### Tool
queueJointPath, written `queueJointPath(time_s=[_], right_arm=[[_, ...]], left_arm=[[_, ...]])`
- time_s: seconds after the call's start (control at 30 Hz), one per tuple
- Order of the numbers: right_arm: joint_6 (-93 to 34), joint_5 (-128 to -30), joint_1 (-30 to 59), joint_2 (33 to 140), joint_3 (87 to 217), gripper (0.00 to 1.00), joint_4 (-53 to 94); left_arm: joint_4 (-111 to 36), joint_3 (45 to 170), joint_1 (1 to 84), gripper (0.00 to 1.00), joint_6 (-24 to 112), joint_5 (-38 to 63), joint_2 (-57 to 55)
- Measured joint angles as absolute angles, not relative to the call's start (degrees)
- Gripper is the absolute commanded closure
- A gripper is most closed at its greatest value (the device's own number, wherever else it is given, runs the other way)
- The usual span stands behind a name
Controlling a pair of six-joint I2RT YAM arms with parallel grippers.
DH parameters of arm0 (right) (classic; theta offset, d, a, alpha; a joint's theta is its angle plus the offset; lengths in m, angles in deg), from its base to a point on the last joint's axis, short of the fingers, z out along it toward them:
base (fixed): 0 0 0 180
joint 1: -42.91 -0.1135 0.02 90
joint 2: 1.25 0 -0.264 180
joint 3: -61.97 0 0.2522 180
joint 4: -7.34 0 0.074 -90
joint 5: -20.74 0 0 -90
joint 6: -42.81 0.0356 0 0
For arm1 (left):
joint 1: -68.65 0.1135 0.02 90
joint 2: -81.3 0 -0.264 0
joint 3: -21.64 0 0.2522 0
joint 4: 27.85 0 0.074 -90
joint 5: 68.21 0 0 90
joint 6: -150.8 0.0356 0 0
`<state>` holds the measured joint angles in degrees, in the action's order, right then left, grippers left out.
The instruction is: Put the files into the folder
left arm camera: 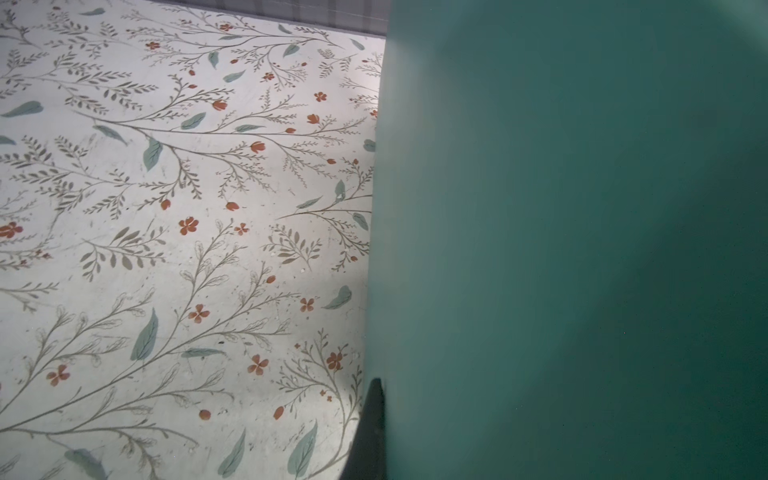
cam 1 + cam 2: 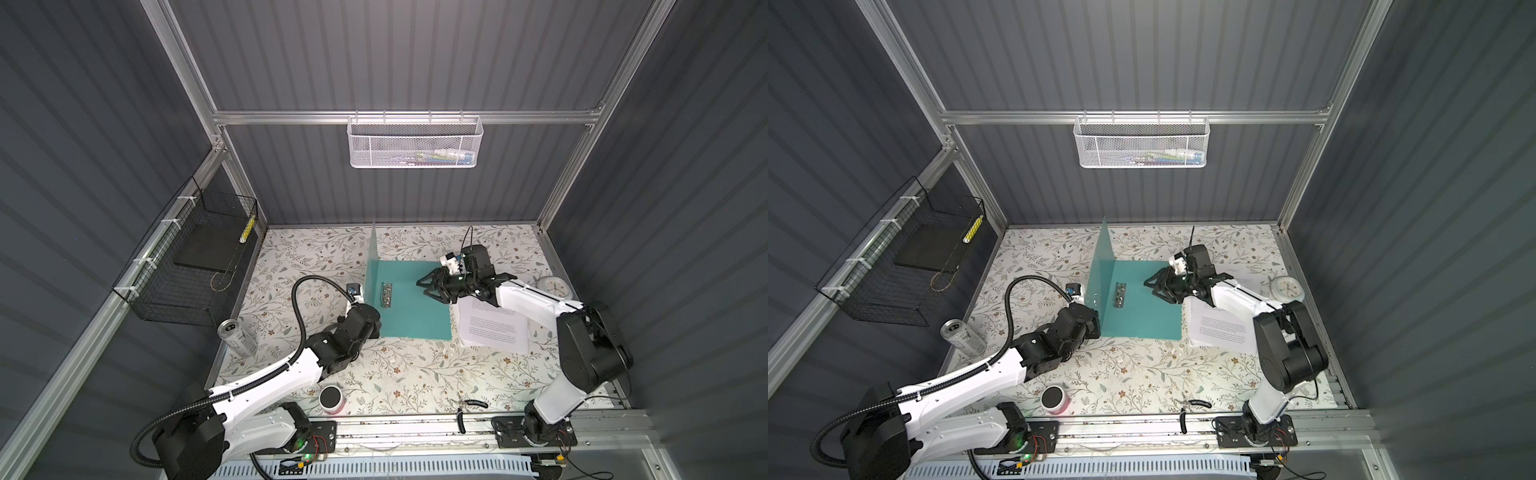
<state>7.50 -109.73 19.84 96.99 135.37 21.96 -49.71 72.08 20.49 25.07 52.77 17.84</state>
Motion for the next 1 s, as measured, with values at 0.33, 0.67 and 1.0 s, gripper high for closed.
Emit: queueJointPath(time_s=[0.33, 0.67, 1.0], right_arm=[[1.2, -103.5, 18.2, 105.8, 135.4, 0.54, 24.1], [-2.2, -98.6, 16.9, 107.2, 136.1, 0.54, 27.8], [-2.7, -97.0, 16.0, 104.5, 136.9, 0.51, 32.1]], left_arm=[[-55.1, 67.7, 21.4, 0.71, 14.6, 57.4, 24.7], [-68.8, 63.5, 22.3, 0.3, -1.0, 68.5, 34.6], [-80.0, 68.7, 22.4, 0.29, -3.0, 70.3, 36.8]])
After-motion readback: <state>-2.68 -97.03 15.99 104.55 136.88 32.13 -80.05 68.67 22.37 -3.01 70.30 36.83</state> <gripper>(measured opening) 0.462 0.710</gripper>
